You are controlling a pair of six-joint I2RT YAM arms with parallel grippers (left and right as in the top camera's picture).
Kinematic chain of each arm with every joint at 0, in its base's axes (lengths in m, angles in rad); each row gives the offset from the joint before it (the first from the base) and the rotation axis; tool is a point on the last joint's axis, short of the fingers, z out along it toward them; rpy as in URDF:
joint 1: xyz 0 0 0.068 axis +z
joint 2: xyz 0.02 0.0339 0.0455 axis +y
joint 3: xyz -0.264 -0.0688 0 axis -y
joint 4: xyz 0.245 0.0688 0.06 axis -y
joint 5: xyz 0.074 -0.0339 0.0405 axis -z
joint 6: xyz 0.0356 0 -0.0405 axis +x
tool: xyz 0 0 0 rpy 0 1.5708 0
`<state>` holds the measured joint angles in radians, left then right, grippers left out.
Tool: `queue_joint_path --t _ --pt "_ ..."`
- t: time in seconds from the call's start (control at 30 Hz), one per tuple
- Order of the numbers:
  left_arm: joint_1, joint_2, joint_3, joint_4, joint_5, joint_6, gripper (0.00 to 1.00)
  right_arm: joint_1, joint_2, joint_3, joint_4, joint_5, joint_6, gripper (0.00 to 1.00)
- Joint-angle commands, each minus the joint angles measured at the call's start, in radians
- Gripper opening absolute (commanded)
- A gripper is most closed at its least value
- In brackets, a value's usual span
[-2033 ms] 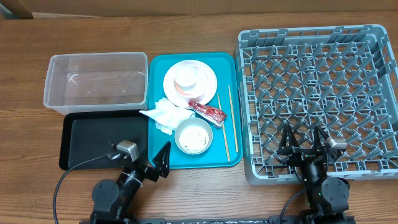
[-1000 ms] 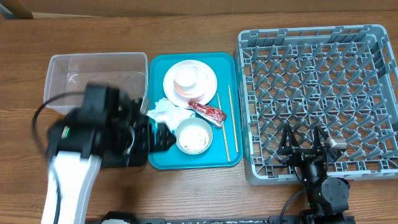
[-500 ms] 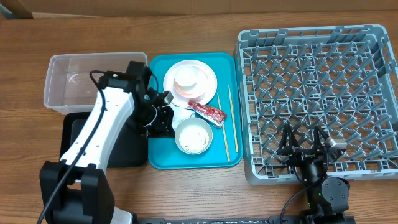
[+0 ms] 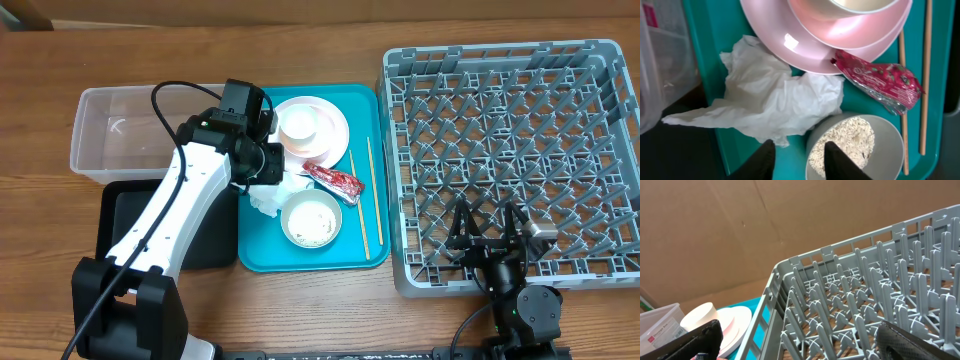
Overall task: Sort waste into correct bins and load items into the dishwasher
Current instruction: 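Move the left gripper over the white tissue on the teal tray, then lower the left gripper and pinch the white tissue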
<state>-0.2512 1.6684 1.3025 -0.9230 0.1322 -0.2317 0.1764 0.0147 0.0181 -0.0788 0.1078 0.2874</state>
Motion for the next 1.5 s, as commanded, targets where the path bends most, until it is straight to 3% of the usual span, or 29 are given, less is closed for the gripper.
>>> queue_joint_path --t 0.0,0.47,0.73,0.93,1.2,1.47 --pt "-0.005 -0.006 0.006 0.001 -0.062 -0.004 0.41 -0.007 -0.009 -0.010 0.006 -0.005 0.000 1.00" --pt "-0.005 -0.006 -0.087 0.077 -0.063 0.000 0.44 -0.007 -0.009 -0.010 0.005 -0.005 0.000 1.00" --pt "-0.005 -0.006 -0.168 0.171 -0.066 0.001 0.57 -0.007 -0.009 -0.010 0.005 -0.005 0.000 1.00" --pt "-0.005 -0.005 -0.172 0.194 -0.066 0.001 0.60 -0.007 -0.009 -0.010 0.005 -0.005 0.000 1.00" --pt "-0.006 -0.004 -0.231 0.267 -0.065 0.000 0.57 -0.007 -0.009 -0.010 0.005 -0.005 0.000 1.00" --pt "-0.006 -0.004 -0.285 0.328 -0.065 0.000 0.67 -0.007 -0.009 -0.010 0.005 -0.005 0.000 1.00"
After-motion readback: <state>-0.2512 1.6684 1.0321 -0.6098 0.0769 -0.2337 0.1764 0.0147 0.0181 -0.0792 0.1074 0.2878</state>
